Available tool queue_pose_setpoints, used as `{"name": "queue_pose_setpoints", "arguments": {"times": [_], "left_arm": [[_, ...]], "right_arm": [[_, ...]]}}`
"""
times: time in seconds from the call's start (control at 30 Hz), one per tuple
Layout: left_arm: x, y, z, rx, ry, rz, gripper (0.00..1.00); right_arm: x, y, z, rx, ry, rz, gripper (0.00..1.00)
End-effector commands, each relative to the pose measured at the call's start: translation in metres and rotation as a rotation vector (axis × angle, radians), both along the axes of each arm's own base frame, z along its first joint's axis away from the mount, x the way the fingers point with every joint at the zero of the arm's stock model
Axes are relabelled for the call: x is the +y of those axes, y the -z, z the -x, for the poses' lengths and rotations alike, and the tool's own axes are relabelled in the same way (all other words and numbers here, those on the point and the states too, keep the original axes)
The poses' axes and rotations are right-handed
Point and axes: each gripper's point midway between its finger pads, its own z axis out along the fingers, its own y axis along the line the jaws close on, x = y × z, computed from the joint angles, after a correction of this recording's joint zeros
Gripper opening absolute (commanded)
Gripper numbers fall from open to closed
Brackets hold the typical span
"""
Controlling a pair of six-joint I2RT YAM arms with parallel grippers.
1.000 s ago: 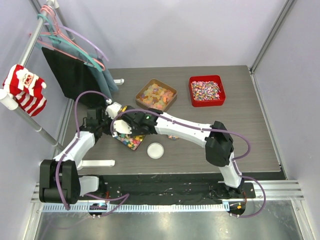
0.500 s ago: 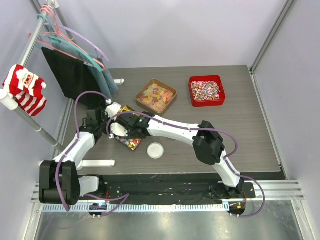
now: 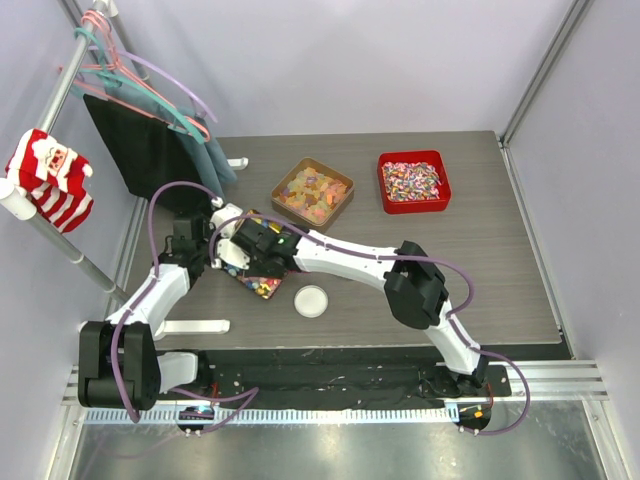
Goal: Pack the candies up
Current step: Scoop the fake candies from the storage box.
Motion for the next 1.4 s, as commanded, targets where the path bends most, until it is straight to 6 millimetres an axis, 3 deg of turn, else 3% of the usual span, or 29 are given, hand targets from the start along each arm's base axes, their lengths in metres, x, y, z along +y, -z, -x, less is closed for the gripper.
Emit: {"name": "queue_pose_setpoints", "arguments": {"times": [0.0,0.2,0.47,0.67,0.77,1.0,1.23,1.37], "left_arm": [[-0.020,-0.043,-0.023,-0.167,0.060,0.087,0.00],[-0.018,-0.046,-0.023,-0.175,0.053,0.083,0.00],[-0.018,-0.039,-0.025,-0.153,0.045,0.084,0.00],[-0.018,-0.039,-0.025,-0.153,0.041,0.083,0.00],[-0.017,-0.039,-0.026,-0.153,0.038,0.080,0.00],[-0.017,-0.038,-0.026,-0.150,0.038,0.079,0.00],[-0.017,-0.036,-0.026,-0.146,0.037,0.077,0.00],[-0.016,-0.036,-0.026,-0.148,0.034,0.074,0.00]], "right_arm": [[0.026,-0.021,0.002,0.047,0.017,-0.154,0.01],[0.015,-0.025,-0.002,0.058,0.037,-0.159,0.01],[-0.021,-0.061,-0.013,0.047,0.073,-0.202,0.01],[-0.047,-0.080,-0.023,0.035,0.119,-0.222,0.01],[-0.055,-0.080,-0.024,0.037,0.130,-0.217,0.01],[-0.076,-0.087,-0.018,0.077,0.127,-0.249,0.01],[-0.099,-0.129,-0.007,0.088,0.082,-0.368,0.01],[-0.123,-0.135,-0.005,0.074,0.081,-0.391,0.01]]}}
